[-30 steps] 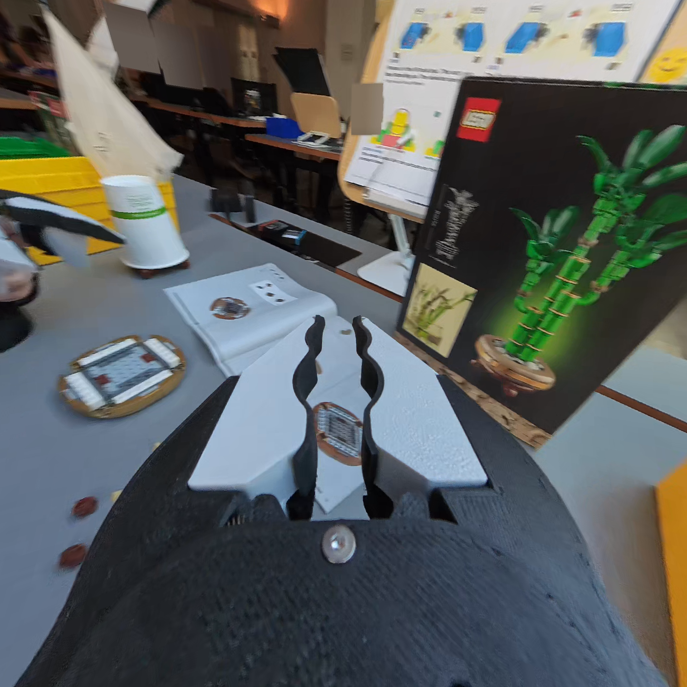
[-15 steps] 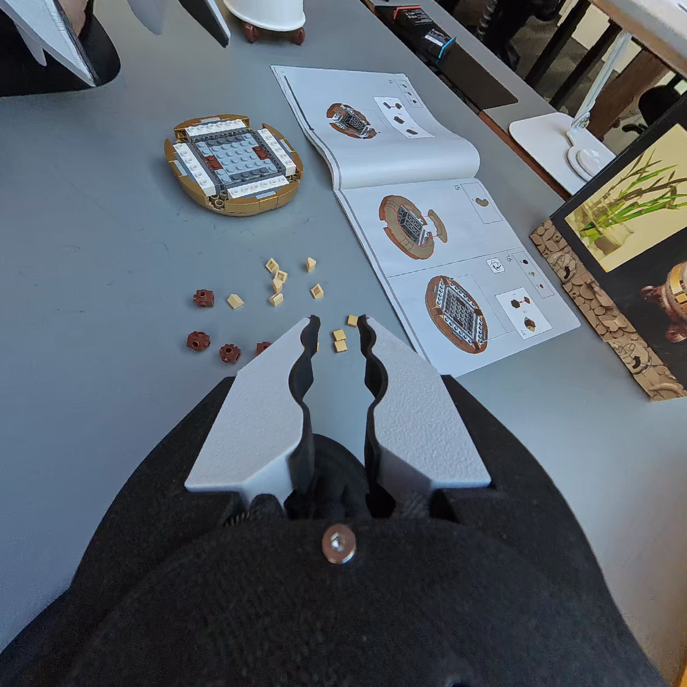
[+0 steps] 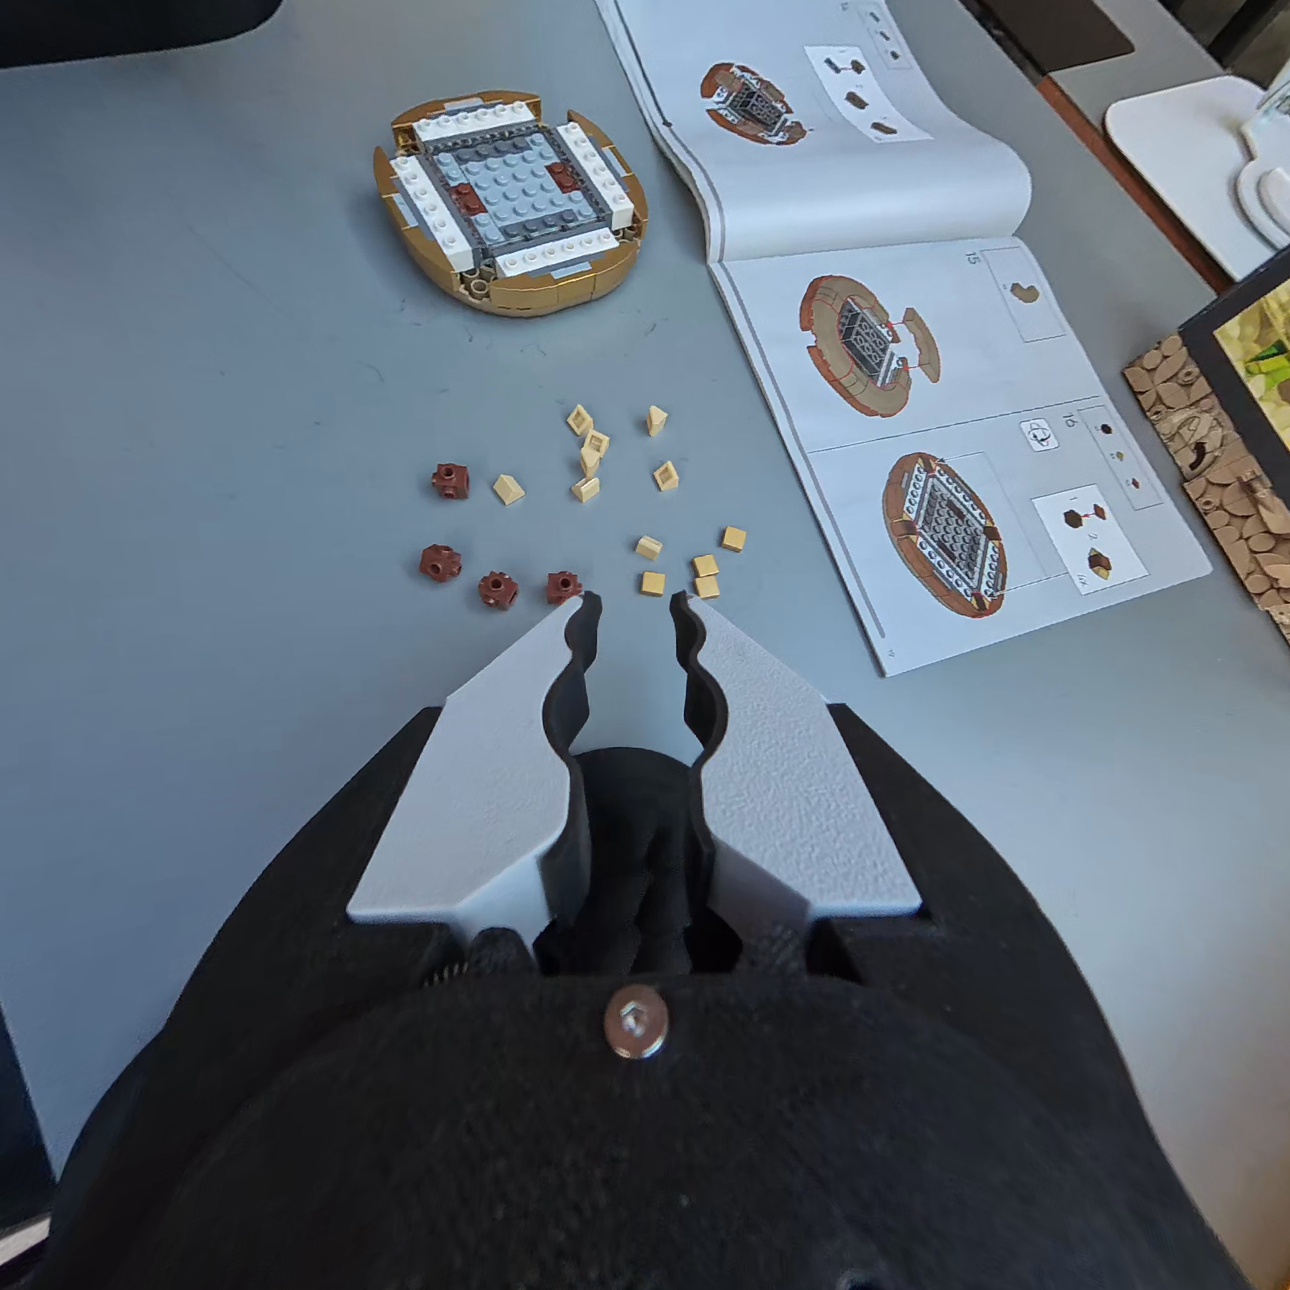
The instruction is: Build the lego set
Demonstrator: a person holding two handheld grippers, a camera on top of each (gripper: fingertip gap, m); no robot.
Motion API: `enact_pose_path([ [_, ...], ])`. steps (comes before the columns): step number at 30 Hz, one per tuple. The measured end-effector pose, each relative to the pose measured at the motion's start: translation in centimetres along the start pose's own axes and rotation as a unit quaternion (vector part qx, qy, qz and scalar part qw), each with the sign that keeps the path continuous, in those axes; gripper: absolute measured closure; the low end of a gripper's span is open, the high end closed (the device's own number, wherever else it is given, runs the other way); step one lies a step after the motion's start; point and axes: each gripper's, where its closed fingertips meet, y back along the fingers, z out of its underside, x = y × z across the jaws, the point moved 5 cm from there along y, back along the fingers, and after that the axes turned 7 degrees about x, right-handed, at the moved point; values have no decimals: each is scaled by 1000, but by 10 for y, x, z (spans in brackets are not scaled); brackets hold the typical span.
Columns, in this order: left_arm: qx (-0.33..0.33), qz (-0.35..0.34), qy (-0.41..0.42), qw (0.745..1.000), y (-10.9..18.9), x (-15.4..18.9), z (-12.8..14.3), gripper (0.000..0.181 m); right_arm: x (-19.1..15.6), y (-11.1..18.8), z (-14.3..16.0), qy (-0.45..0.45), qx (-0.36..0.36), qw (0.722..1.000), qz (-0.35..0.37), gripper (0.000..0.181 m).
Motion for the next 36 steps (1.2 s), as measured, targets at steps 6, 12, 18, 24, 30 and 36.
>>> enact_pose_path([
  [6,0,0,-3,1000,1,2,0,107,-9,-3,1,-6,-24,1000,-7,160],
  [12,1,1,-3,1000,0,2,0,107,-11,-14,3,-20,-48,998,-22,160],
  [18,-1,-1,-1,1000,2,1,2,107,-17,-23,7,-38,-77,995,-48,162],
  [24,1,1,5,1000,2,1,4,107,-21,-30,9,-41,-90,993,-57,164],
  [30,49,26,64,996,0,4,-6,108,-17,-31,8,-41,-82,994,-56,171],
  [36,75,42,165,982,-6,2,-9,112,-8,-23,-9,22,-1,1000,12,171],
])
